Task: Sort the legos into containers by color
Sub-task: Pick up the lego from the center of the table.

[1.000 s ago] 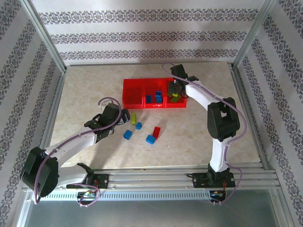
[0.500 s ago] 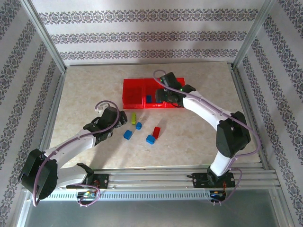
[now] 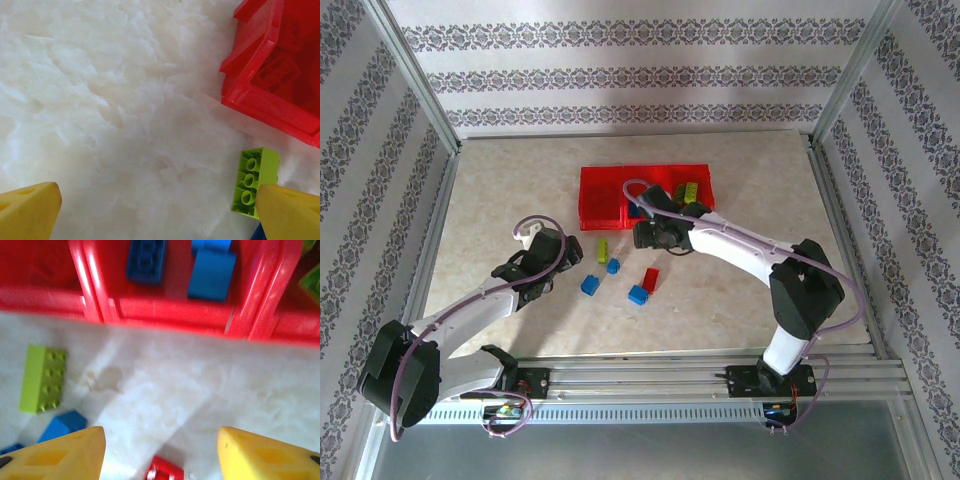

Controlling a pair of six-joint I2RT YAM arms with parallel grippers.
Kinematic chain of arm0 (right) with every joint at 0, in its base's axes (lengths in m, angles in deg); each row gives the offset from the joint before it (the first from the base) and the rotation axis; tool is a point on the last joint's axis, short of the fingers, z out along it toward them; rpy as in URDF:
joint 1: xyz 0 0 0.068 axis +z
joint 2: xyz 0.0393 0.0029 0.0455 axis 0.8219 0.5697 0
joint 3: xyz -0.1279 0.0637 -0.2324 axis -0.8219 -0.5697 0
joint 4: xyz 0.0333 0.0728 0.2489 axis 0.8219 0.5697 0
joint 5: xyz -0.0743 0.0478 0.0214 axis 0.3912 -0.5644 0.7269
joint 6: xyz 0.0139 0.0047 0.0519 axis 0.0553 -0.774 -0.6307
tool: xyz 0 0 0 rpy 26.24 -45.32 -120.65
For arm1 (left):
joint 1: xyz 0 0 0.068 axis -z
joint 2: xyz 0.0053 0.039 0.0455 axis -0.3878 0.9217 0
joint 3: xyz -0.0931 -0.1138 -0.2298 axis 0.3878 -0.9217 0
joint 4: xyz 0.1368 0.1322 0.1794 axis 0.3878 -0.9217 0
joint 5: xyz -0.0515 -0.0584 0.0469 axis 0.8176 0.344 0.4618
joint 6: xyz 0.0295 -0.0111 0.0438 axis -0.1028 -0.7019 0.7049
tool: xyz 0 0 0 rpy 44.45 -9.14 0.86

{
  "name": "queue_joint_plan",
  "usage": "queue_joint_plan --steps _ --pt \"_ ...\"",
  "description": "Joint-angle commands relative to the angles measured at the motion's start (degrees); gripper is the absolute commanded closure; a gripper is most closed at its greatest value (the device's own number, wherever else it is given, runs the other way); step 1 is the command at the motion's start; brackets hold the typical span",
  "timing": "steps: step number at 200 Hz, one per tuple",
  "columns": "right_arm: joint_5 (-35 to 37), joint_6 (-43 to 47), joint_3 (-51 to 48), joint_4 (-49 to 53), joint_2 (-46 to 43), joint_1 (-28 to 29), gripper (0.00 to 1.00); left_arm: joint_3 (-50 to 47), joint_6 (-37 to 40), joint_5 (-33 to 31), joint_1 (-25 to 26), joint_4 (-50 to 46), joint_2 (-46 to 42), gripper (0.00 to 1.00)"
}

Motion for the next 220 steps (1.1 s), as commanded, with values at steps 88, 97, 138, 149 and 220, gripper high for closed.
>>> queue_joint_plan --steps 88,97,138,149,220 --pt "-1.9 -13.8 -10.7 2.8 -1.4 5.9 0.27 -1.1 -0.7 1.1 -1.7 0.4 -0.8 0.00" --pt "-1.9 -13.7 -10.6 2.4 -1.1 5.9 0.26 -1.1 -0.7 1.2 -1.7 0.4 -0.9 0.00" --pt "-2.0 -13.3 -7.9 1.6 1.6 5.9 0.24 -1.4 -0.8 1.4 -1.8 0.3 -1.2 0.00" --pt "-2.2 -13.2 -7.5 1.4 2.4 5.9 0.23 -1.5 -0.9 1.5 -1.9 0.4 -1.3 0.00" --pt "-4.2 -13.2 -8.2 0.9 6.2 5.8 0.32 -2.0 -1.0 1.8 -2.0 1.3 -1.2 0.00"
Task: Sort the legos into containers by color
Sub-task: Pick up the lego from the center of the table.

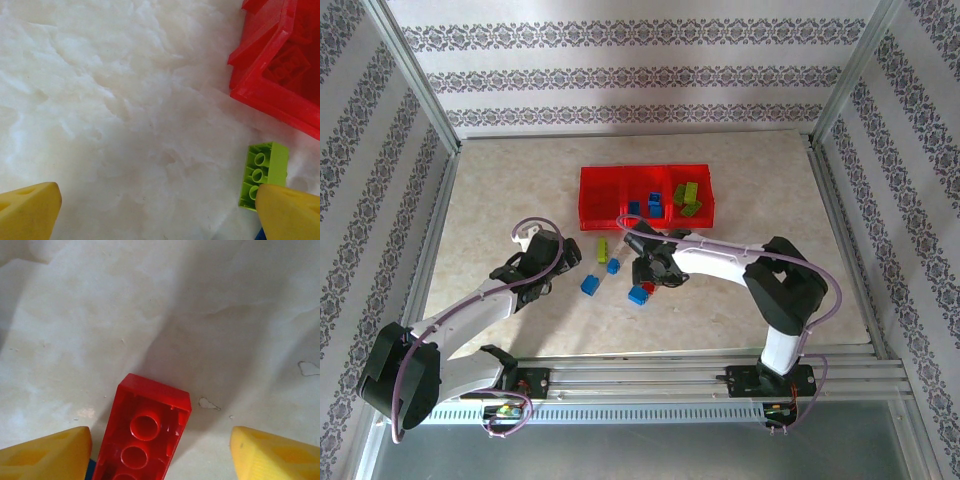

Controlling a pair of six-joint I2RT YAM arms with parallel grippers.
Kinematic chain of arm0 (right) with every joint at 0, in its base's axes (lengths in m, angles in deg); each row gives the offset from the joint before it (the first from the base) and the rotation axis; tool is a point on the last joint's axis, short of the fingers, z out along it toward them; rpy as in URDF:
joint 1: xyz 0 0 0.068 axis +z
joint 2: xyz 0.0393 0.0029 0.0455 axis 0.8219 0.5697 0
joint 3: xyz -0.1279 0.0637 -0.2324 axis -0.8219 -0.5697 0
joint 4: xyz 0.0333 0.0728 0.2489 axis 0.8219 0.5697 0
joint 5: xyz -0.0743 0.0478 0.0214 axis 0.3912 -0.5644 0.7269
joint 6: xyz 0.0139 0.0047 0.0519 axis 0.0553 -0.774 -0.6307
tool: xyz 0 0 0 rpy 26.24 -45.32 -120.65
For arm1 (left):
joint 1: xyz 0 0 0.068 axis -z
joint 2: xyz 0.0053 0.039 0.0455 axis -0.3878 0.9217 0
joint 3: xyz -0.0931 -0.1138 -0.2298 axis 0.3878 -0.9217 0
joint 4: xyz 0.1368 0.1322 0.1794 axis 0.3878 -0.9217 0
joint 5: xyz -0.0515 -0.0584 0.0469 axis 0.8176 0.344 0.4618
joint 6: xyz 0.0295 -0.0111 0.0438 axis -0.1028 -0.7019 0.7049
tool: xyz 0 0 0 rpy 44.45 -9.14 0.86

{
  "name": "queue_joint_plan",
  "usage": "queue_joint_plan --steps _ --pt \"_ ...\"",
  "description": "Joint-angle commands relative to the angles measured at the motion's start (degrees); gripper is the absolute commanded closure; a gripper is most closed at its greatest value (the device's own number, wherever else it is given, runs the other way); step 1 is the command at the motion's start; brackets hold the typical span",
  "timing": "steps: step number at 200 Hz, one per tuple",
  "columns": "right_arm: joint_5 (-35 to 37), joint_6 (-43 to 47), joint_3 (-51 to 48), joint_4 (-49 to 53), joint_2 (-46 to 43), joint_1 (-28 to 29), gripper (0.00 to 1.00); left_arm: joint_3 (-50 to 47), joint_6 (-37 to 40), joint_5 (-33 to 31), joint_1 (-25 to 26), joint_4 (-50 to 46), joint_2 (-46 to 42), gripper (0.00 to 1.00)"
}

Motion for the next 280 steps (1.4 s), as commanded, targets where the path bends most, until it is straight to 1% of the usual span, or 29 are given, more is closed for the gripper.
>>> queue_joint_plan --steps 1,58,114,172,206,255,280 --pt "-1.1 -0.8 0.2 -0.1 1.3 0.5 0.32 -0.6 -1.0 0.0 -0.9 1.0 -0.5 0.00" --pt "-1.5 -0.2 -0.2 0.1 1.9 0.4 0.54 -0.4 -1.0 0.6 -1.1 1.9 0.4 0.00" --pt "-1.5 0.7 0.1 0.2 1.6 -0.1 0.66 0.2 -0.8 1.7 -1.4 2.6 1.6 0.00" --pt "0.1 3.1 1.7 0.4 0.3 -0.1 0.74 0.8 0.7 2.5 -1.6 3.9 2.2 0.00" --pt "1.5 4.8 4.3 0.7 0.2 -0.1 0.76 2.0 2.0 3.7 -1.6 4.3 3.9 0.00" --pt "3.7 9.0 12.1 1.7 1.7 -0.2 0.77 2.0 2.5 3.2 -1.7 4.0 3.9 0.00" --pt "3.7 11.8 16.9 1.7 2.5 -0.4 0.77 1.8 2.5 2.9 -1.7 3.6 3.2 0.00"
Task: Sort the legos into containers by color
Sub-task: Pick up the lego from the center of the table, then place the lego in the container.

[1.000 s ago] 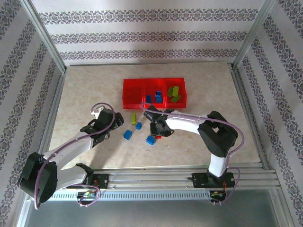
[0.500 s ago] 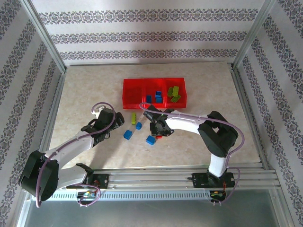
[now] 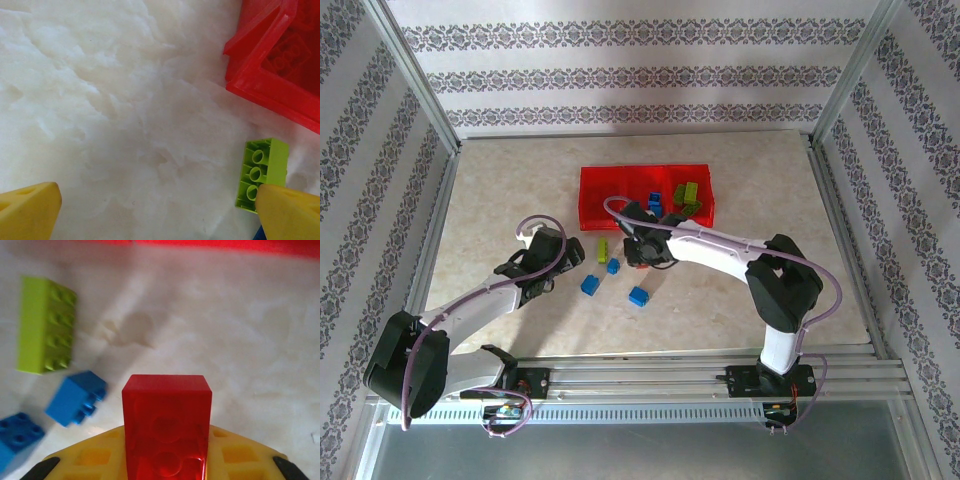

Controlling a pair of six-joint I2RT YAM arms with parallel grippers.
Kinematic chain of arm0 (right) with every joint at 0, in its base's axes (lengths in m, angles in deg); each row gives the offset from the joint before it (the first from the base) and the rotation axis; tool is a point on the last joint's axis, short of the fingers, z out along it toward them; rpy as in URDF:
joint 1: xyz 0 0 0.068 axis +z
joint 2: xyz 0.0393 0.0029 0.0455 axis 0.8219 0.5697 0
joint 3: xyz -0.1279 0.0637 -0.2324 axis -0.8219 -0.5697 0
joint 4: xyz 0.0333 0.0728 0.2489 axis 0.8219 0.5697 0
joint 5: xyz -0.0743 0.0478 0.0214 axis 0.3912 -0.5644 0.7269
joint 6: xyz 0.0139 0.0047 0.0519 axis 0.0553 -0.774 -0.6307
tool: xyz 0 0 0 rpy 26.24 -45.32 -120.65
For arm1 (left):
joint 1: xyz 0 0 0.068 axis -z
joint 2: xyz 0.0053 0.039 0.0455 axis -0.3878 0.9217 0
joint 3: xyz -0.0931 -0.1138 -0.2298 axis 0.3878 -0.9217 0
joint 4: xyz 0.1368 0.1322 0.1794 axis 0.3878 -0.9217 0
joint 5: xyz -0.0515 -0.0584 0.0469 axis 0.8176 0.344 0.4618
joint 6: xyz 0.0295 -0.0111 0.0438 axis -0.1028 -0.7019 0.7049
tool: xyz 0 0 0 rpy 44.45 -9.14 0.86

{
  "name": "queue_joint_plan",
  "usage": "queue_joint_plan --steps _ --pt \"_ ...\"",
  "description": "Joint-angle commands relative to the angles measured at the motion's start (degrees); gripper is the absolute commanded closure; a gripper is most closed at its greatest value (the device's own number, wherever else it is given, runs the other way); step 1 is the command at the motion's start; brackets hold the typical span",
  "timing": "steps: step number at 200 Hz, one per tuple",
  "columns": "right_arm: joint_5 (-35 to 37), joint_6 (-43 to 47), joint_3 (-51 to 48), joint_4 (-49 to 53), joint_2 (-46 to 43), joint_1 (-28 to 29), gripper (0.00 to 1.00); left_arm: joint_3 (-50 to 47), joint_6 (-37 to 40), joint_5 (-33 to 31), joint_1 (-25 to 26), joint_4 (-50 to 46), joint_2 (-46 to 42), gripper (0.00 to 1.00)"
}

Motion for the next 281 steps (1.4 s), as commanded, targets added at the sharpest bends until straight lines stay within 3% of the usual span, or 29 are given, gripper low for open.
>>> queue_joint_plan --steps 1,128,241,281 --pt "2.0 4.1 4.9 1.1 1.3 -0.3 0.77 1.4 1.2 -0.5 -0.6 0.5 -0.6 0.00" --pt "2.3 15.6 29.0 1.6 11.4 -2.7 0.75 -0.3 0.6 -0.8 -1.1 0.4 -2.8 0.00" --pt "0.3 14.4 44.6 1.1 26.9 -6.1 0.74 -1.2 0.8 0.1 -1.2 -0.1 -5.2 0.00" --pt "1.0 16.1 47.3 1.5 29.6 -6.2 0.61 -0.9 1.6 0.8 -1.4 -0.3 -5.2 0.00"
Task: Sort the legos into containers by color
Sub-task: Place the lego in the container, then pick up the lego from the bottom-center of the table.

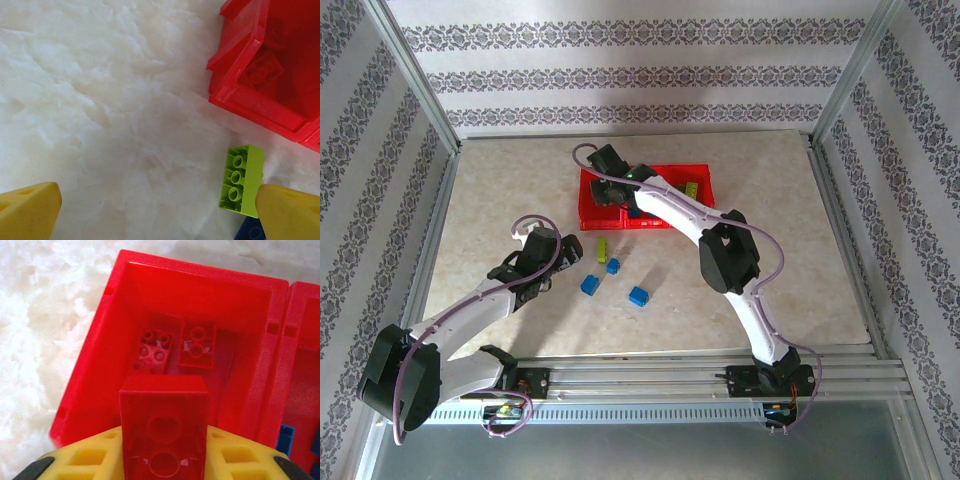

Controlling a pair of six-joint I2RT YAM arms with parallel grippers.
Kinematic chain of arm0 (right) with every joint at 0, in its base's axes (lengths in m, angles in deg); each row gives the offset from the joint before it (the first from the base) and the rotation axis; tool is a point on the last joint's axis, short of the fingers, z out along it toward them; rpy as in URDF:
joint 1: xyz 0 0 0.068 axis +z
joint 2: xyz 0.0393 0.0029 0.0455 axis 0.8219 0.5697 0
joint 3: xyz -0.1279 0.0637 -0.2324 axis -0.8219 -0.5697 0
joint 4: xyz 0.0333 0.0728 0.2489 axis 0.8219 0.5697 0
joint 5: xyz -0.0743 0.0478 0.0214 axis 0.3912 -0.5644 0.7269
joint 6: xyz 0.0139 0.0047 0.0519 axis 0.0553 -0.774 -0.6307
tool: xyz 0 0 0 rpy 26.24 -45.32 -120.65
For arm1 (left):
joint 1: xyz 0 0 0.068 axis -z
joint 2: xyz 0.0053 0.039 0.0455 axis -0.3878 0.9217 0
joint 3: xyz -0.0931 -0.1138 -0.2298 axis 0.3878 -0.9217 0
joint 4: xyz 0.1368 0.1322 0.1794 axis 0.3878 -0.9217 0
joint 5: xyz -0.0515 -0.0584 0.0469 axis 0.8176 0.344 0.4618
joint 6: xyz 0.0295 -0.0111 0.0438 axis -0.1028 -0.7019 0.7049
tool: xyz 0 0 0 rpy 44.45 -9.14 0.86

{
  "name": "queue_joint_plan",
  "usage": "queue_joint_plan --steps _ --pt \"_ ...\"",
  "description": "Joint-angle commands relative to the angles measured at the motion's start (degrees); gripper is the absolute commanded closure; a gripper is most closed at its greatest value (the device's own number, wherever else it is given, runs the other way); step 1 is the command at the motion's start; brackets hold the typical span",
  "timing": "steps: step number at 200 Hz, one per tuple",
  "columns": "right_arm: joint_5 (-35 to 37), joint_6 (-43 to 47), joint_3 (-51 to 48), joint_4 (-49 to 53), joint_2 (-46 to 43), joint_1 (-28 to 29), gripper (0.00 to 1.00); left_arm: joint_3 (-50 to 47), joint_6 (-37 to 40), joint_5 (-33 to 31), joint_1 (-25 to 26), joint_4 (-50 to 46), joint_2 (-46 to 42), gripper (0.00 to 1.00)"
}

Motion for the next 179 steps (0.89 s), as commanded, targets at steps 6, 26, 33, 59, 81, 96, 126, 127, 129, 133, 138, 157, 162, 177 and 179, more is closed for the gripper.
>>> queue_joint_plan --steps 6,26,33,59,81,96,126,127,129,133,138,157,162,177,179 --pt "-0.2 1.0 3.7 1.2 1.1 -0.1 0.58 -0.3 1.4 0.7 -1.1 -0.2 -1.0 0.00" --pt "-0.1 1.7 4.1 1.8 0.7 -0.3 0.50 0.2 2.1 1.8 -1.2 -0.3 -1.0 0.00" --pt "0.0 2.0 4.1 1.9 0.2 -0.3 0.49 0.3 2.0 1.9 -1.2 -0.4 -1.2 0.00" --pt "1.0 2.9 3.3 2.1 -1.8 -0.3 0.45 -0.3 1.9 2.2 -1.2 -0.6 -2.3 0.00" --pt "1.4 3.2 1.4 1.9 -4.3 -0.2 0.44 -1.0 1.9 1.8 -1.2 -0.8 -3.6 0.00" --pt "1.6 3.1 -0.8 1.5 -6.3 0.0 0.42 -1.2 2.1 1.5 -1.3 -1.1 -4.3 0.00" --pt "2.8 2.1 -7.4 0.4 -11.6 0.7 0.38 -1.1 2.4 1.0 -1.3 -1.3 -4.7 0.00" --pt "2.8 2.0 -7.6 0.3 -11.8 0.8 0.38 -1.0 2.4 1.0 -1.3 -1.3 -4.7 0.00" --pt "2.8 1.8 -8.2 0.2 -12.3 0.8 0.38 -1.1 2.4 1.0 -1.3 -1.3 -4.7 0.00" --pt "2.8 1.4 -9.5 -0.1 -13.1 0.9 0.38 -1.1 2.4 1.0 -1.3 -1.2 -4.7 0.01" --pt "2.6 0.9 -11.0 -0.6 -14.1 1.0 0.37 -1.1 2.5 1.0 -1.4 -1.0 -4.7 0.00" --pt "2.9 -0.7 -17.4 -2.5 -18.3 1.8 0.34 -1.3 2.5 1.4 -1.4 0.0 -4.4 0.00" --pt "3.0 -1.0 -19.1 -2.9 -19.4 2.0 0.33 -1.4 2.5 1.4 -1.3 0.3 -4.3 0.00" --pt "4.0 -2.3 -23.7 -3.5 -22.4 2.6 0.30 -1.5 2.6 1.7 -1.5 1.1 -4.1 0.00" --pt "4.1 -2.5 -24.3 -3.5 -22.8 2.7 0.30 -1.5 2.5 1.7 -1.4 1.2 -4.0 0.00"
